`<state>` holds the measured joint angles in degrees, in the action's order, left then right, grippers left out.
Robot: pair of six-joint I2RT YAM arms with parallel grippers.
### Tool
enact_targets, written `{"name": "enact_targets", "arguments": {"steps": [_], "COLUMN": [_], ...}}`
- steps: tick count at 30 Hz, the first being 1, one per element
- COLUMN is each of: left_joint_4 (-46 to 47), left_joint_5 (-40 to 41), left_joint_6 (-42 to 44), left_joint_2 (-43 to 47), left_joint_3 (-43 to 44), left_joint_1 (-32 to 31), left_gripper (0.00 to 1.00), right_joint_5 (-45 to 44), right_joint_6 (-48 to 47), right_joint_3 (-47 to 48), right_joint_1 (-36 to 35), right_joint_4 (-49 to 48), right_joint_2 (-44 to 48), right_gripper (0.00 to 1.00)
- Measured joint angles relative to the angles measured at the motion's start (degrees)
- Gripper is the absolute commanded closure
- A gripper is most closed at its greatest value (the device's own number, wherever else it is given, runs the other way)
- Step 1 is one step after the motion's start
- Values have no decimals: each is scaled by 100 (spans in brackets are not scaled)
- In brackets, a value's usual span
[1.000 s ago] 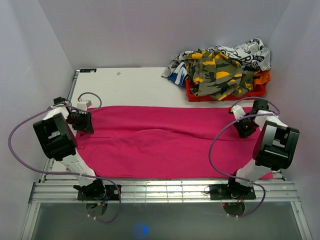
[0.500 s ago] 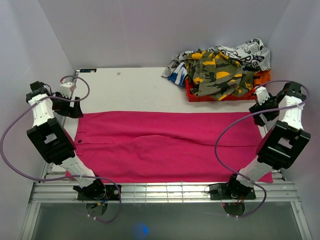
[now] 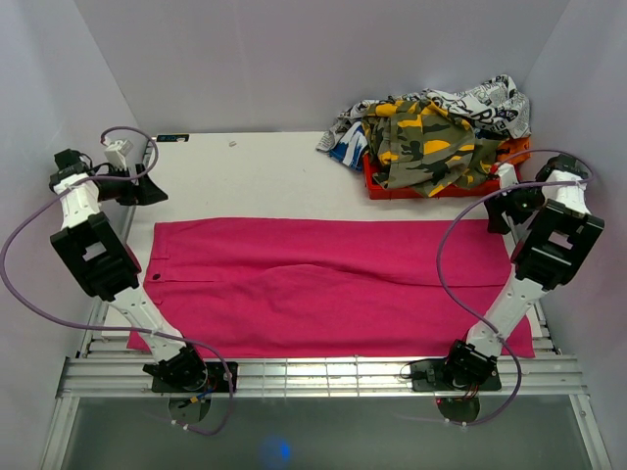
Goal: Fold and stack the trousers
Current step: Fold the trousers
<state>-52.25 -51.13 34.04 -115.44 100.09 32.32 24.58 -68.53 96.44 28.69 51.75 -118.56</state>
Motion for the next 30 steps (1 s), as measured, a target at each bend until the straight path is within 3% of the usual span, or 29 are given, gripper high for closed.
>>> {"name": "enact_targets", "arguments": {"steps": [13,18,21,24,27,28,30], "left_joint_4": [149,133,129,129,125,122,129], "left_joint_5": [-164,-31,-24,-9,70,94,168], "left_joint_6": [-422,-459,-481,-531,-586,-595,-614], "left_joint_2": [-160,-251,-341,-463,-527,-529,-531], "left_joint_3": [358,417,457,514,555,564,623], "left_joint_1": [11,20,20,20,22,22,22], "left_gripper": [11,11,11,11,12,12,12], "right_joint_5": [212,459,627,721,769,789,820], "right_joint_6": [-778,-839,-817,-800,-828,-837,-870], "right_joint_3": [35,221,367,516,719,739,737], "right_joint_1": [-24,-26,-28,-68,-111,-127,-160], "right_joint_4": [-136,-66,-63,-42,9,35,98], "right_joint_2": [-688,-828,-931,-1034,-1174,-1196,-1200], "right_gripper": [15,4,5,17,43,57,68]}}
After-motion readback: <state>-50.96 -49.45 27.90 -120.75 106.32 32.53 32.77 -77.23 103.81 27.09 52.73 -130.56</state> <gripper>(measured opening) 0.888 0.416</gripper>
